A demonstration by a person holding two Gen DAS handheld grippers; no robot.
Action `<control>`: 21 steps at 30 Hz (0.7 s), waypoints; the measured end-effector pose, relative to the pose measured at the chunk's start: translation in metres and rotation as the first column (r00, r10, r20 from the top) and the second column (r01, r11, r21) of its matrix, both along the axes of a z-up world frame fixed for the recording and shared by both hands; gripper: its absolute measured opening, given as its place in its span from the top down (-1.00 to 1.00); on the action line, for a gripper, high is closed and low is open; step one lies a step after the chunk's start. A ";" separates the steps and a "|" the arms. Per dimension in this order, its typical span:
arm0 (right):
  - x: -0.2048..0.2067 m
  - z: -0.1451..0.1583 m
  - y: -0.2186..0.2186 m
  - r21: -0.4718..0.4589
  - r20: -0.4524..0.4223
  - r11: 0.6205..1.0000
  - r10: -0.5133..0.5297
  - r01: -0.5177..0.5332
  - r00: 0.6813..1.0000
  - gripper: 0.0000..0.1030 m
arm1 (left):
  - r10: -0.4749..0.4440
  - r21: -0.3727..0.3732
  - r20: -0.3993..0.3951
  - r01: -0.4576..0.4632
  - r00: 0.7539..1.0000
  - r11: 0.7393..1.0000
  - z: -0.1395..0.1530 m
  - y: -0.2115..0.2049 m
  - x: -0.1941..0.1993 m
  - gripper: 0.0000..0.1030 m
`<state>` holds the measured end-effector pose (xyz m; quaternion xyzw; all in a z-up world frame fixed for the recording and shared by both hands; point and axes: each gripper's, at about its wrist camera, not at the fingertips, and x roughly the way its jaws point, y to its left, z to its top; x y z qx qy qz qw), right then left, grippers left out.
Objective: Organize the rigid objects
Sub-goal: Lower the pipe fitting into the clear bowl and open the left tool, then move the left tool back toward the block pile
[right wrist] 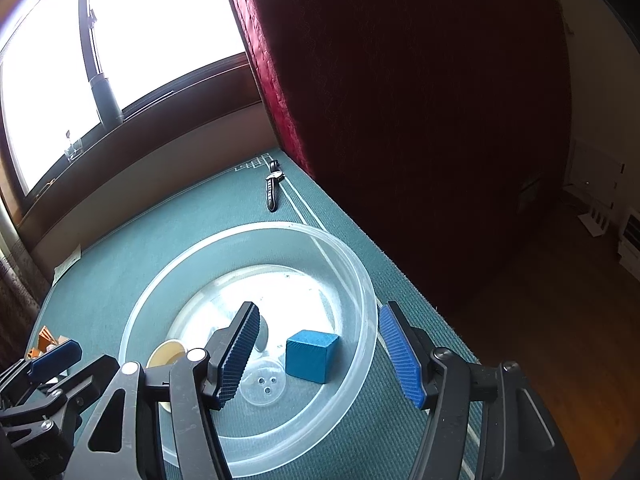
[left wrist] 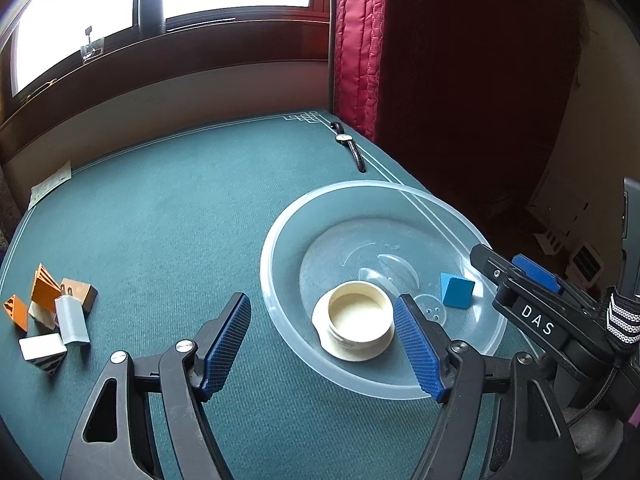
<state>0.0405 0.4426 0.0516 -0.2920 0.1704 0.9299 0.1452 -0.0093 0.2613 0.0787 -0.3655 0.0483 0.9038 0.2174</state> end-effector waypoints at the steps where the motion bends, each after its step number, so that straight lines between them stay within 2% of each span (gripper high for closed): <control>1: 0.000 0.000 0.000 0.000 0.000 1.000 0.001 -0.001 1.000 -0.29 | 0.003 0.000 0.000 -0.003 1.000 1.000 0.000 -0.001 0.000 -0.47; 21: 0.001 0.000 -0.025 0.012 0.001 0.999 0.049 -0.049 0.999 -0.33 | 0.143 -0.008 0.022 -0.143 0.989 0.990 -0.014 -0.061 -0.007 -0.50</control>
